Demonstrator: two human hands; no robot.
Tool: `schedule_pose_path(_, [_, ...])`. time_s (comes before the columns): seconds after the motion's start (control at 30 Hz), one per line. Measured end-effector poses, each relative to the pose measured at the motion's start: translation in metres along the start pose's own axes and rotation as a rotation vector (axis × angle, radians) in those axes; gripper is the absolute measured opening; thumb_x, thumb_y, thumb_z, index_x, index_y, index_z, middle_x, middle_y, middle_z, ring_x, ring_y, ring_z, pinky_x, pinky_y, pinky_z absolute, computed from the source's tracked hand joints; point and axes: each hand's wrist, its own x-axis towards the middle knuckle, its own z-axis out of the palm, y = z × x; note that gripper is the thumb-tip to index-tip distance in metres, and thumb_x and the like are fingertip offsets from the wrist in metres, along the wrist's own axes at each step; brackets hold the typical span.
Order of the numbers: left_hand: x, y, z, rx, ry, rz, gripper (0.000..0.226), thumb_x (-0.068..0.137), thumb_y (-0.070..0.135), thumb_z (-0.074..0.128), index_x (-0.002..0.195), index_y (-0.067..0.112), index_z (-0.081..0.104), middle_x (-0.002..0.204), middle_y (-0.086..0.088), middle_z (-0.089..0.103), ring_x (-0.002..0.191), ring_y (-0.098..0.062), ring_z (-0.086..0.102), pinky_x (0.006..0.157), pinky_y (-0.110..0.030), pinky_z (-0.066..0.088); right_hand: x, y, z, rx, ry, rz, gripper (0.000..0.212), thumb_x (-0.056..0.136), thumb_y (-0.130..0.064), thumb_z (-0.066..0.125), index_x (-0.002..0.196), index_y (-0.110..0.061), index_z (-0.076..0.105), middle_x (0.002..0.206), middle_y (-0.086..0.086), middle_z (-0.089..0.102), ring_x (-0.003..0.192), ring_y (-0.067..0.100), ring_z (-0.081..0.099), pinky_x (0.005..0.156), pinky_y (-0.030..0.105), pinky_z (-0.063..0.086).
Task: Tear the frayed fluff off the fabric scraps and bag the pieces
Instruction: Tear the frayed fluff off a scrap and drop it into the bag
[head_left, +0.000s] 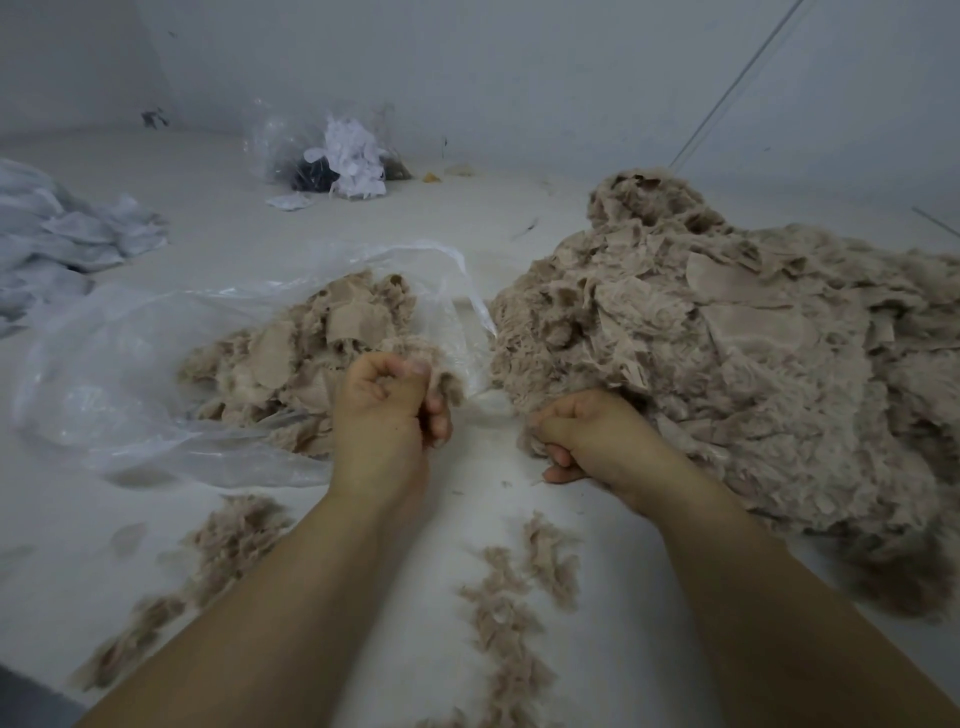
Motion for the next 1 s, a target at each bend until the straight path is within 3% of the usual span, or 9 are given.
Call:
schedule_pose_path(0.07, [-0.004, -0.003, 0.004, 0.011, -0.104, -0.076, 0.016, 0.096, -0.007, 0.049, 0.093, 0.009, 0.051, 0.067, -0.016, 0.061, 0.045, -0.02, 0.052, 0.043, -0.028, 0.044, -0.003, -0.002, 0.001, -0.002, -0.042, -0.013, 0.016, 0.09, -0.007, 0.06, 0.086, -0.015, 0.073, 0.046, -0.005, 0.048, 0.046, 0.007, 0.047, 0.055, 0.024, 0.055])
schedule_pose_path(0.13, [-0.007, -0.008, 0.008, 0.038, -0.185, -0.13, 0.014, 0.095, -0.01, 0.05, 0.1, 0.003, 0.053, 0.072, -0.016, 0.067, 0.05, -0.023, 0.061, 0.046, -0.029, 0.051, -0.006, -0.004, 0.002, 0.028, -0.055, -0.033, 0.013, 0.092, -0.017, 0.063, 0.083, -0.014, 0.072, 0.048, -0.004, 0.047, 0.048, 0.008, 0.047, 0.057, 0.026, 0.055])
schedule_pose_path(0.23, [-0.008, -0.012, 0.01, 0.115, -0.243, -0.17, 0.02, 0.093, -0.015, 0.05, 0.102, 0.003, 0.052, 0.074, -0.019, 0.069, 0.056, -0.026, 0.067, 0.049, -0.031, 0.055, -0.008, -0.005, 0.003, 0.089, -0.031, -0.042, 0.034, 0.093, -0.042, 0.061, 0.068, -0.02, 0.071, 0.05, -0.003, 0.046, 0.049, 0.008, 0.047, 0.055, 0.027, 0.054])
schedule_pose_path(0.37, [-0.009, -0.016, 0.009, 0.247, -0.328, -0.165, 0.025, 0.091, -0.017, 0.053, 0.107, 0.003, 0.048, 0.068, -0.02, 0.069, 0.06, -0.032, 0.069, 0.057, -0.041, 0.058, -0.011, -0.006, 0.001, 0.177, -0.092, -0.059, 0.048, 0.071, -0.068, 0.062, 0.071, -0.022, 0.074, 0.052, -0.004, 0.045, 0.048, 0.008, 0.044, 0.052, 0.023, 0.05])
schedule_pose_path(0.53, [-0.014, -0.014, 0.012, 0.299, -0.341, -0.261, 0.037, 0.078, 0.001, 0.07, 0.106, 0.007, 0.047, 0.065, -0.019, 0.067, 0.05, -0.034, 0.064, 0.052, -0.04, 0.052, -0.006, 0.003, -0.001, 0.131, -0.091, -0.123, 0.015, 0.088, -0.022, 0.071, 0.084, -0.009, 0.077, 0.069, 0.004, 0.068, 0.059, 0.011, 0.057, 0.052, 0.019, 0.046])
schedule_pose_path(0.63, [-0.013, -0.015, 0.014, 0.45, -0.242, -0.271, 0.048, 0.075, 0.027, 0.085, 0.106, 0.014, 0.051, 0.079, -0.013, 0.067, 0.041, -0.02, 0.057, 0.038, -0.029, 0.045, -0.006, 0.004, -0.003, 0.123, -0.115, -0.122, 0.007, 0.083, -0.017, 0.076, 0.079, -0.012, 0.078, 0.071, 0.005, 0.068, 0.06, 0.011, 0.057, 0.054, 0.02, 0.048])
schedule_pose_path(0.73, [-0.01, -0.016, 0.015, 0.49, -0.231, -0.292, 0.034, 0.081, 0.027, 0.079, 0.107, 0.016, 0.059, 0.089, -0.014, 0.069, 0.045, -0.016, 0.06, 0.038, -0.024, 0.043, -0.008, 0.003, -0.005, 0.084, -0.17, -0.135, 0.013, 0.083, -0.015, 0.076, 0.071, -0.021, 0.077, 0.065, -0.001, 0.066, 0.057, 0.006, 0.059, 0.055, 0.017, 0.049])
schedule_pose_path(0.83, [-0.007, -0.018, 0.014, 0.421, -0.325, -0.286, 0.012, 0.09, 0.023, 0.071, 0.088, 0.011, 0.069, 0.068, -0.01, 0.066, 0.043, -0.016, 0.056, 0.038, -0.021, 0.041, -0.008, 0.003, -0.006, 0.087, -0.202, -0.138, 0.018, 0.083, -0.011, 0.074, 0.068, -0.021, 0.076, 0.063, -0.002, 0.066, 0.057, 0.005, 0.059, 0.057, 0.017, 0.05])
schedule_pose_path(1.0, [-0.004, -0.023, 0.012, 0.335, -0.184, -0.244, 0.026, 0.095, 0.016, 0.063, 0.07, 0.011, 0.068, 0.059, -0.013, 0.061, 0.042, -0.022, 0.049, 0.037, -0.023, 0.039, -0.007, 0.002, -0.006, 0.085, -0.203, -0.116, 0.03, 0.085, -0.005, 0.07, 0.058, -0.019, 0.072, 0.054, -0.001, 0.059, 0.049, 0.008, 0.054, 0.053, 0.02, 0.048])
